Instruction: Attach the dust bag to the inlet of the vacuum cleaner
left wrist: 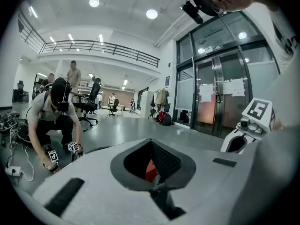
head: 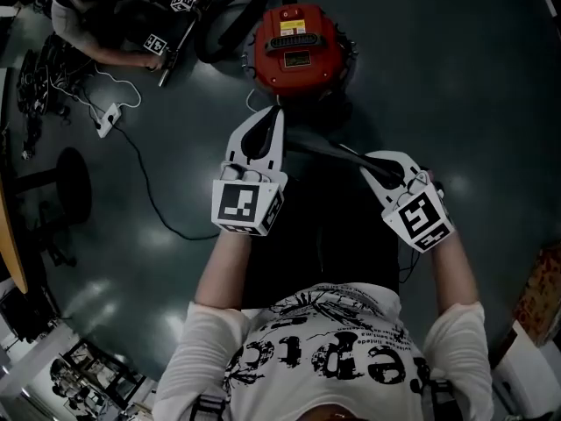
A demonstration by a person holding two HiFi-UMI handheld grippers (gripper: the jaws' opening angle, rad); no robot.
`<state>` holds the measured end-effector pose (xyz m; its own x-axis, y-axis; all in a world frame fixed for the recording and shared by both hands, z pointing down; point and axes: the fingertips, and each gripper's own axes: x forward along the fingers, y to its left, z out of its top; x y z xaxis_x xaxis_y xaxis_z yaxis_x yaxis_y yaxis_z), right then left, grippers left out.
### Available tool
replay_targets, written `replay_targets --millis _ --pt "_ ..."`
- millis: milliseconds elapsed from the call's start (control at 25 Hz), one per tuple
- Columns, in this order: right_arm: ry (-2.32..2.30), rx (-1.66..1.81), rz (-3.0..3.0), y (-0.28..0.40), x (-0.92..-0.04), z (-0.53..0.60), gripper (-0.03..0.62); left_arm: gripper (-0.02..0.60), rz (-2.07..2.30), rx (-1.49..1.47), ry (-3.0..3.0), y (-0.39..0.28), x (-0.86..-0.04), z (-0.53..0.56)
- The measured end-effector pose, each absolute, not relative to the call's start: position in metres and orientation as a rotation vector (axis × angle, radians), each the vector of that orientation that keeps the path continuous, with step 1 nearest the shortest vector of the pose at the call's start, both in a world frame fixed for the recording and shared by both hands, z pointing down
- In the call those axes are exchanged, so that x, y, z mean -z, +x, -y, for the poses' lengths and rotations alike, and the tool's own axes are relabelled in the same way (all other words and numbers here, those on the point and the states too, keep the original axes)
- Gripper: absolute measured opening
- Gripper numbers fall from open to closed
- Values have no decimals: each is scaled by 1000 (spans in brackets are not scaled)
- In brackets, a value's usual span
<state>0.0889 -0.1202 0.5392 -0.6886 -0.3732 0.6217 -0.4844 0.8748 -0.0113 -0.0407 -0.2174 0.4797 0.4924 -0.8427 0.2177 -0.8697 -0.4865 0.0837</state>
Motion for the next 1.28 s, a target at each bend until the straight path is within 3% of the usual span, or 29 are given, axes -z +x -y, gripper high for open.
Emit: replay_targets --millis 280,520,920,1280 --pt "501 -22 2413 97 -633 143 22 3 1607 -401 2784 -52 -560 259" --pt "520 -18 2403 94 -650 149 23 3 1519 -459 2748 -51 -598 294" --pt "462 -54 2419 72 -654 152 23 164 1418 -907 2976 -44 -614 372" --pt "444 63 2356 70 -669 159 22 173 1238 -1202 3092 -26 -633 404"
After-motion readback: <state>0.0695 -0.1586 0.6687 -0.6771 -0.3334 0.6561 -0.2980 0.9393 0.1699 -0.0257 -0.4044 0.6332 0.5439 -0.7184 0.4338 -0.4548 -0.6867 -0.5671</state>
